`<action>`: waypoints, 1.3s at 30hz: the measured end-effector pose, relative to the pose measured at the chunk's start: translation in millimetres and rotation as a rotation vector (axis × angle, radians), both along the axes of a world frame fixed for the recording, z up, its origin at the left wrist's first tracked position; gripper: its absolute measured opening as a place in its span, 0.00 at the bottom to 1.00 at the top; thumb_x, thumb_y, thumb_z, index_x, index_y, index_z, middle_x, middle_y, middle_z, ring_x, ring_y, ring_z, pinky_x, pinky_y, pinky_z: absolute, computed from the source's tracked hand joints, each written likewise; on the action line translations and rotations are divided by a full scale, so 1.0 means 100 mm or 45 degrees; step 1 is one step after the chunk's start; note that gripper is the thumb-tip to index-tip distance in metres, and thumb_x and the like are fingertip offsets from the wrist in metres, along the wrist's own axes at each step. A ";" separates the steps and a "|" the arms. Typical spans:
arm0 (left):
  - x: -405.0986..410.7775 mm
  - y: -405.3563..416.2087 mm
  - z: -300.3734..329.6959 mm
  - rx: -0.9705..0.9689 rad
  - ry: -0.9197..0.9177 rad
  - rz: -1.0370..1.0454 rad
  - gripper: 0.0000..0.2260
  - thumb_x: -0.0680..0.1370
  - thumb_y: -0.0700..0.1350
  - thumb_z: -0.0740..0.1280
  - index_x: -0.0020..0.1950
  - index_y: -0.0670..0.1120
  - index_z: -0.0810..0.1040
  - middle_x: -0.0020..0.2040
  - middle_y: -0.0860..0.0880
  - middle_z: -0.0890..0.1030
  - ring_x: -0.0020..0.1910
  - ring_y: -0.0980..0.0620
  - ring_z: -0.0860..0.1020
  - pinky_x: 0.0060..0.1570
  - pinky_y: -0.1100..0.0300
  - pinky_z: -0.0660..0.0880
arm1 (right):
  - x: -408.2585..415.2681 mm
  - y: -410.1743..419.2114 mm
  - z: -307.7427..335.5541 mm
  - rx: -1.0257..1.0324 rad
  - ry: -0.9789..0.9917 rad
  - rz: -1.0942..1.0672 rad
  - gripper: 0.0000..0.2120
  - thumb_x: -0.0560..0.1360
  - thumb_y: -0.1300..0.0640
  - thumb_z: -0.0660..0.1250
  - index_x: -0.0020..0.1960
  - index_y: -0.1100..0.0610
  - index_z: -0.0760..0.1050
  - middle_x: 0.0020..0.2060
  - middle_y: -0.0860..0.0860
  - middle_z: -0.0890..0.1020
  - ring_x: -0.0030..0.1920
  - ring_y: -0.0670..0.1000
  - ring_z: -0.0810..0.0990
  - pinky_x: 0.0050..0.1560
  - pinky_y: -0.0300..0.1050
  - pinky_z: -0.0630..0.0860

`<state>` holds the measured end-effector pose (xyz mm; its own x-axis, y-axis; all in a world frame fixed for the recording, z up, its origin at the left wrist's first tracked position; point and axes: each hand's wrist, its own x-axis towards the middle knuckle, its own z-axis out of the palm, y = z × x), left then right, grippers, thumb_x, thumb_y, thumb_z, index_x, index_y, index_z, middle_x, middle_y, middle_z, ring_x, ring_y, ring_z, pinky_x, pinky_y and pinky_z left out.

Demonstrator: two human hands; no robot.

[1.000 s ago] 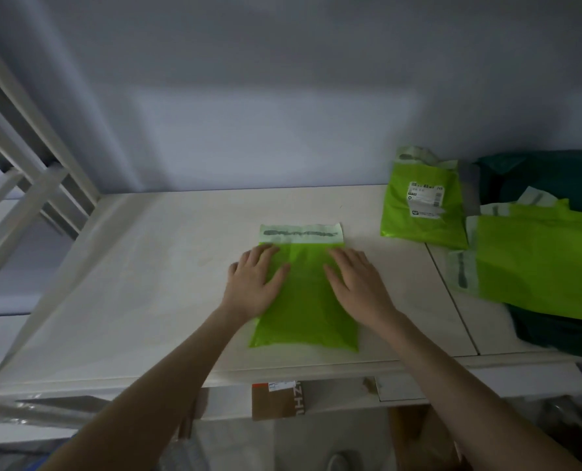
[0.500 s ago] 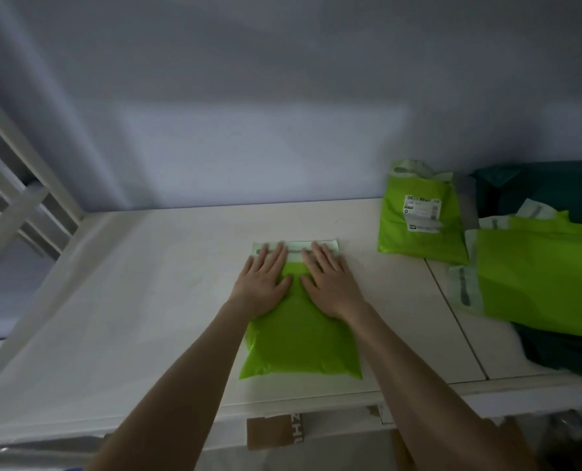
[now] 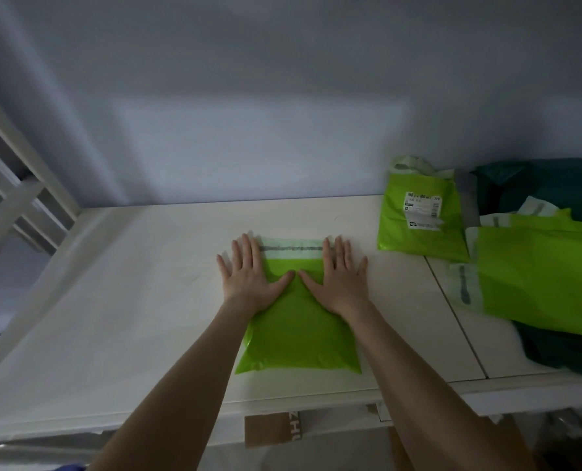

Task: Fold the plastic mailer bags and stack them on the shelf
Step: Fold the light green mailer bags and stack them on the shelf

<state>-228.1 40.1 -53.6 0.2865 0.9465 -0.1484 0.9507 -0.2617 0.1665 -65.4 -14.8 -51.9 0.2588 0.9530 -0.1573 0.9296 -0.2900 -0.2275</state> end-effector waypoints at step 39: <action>-0.37 -0.16 0.44 -0.724 -1.728 0.559 0.11 0.79 0.37 0.54 0.43 0.40 0.75 0.44 0.45 0.80 0.39 0.54 0.81 0.47 0.64 0.78 | 0.06 -0.25 0.48 0.377 1.387 -0.744 0.11 0.76 0.65 0.53 0.41 0.61 0.73 0.41 0.62 0.80 0.31 0.53 0.81 0.36 0.43 0.79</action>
<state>-264.9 24.3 -9.7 0.2227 0.9002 -0.3743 -0.0126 0.3866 0.9222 -59.4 -39.8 -4.1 0.5219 0.7761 -0.3538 -0.0273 -0.3994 -0.9164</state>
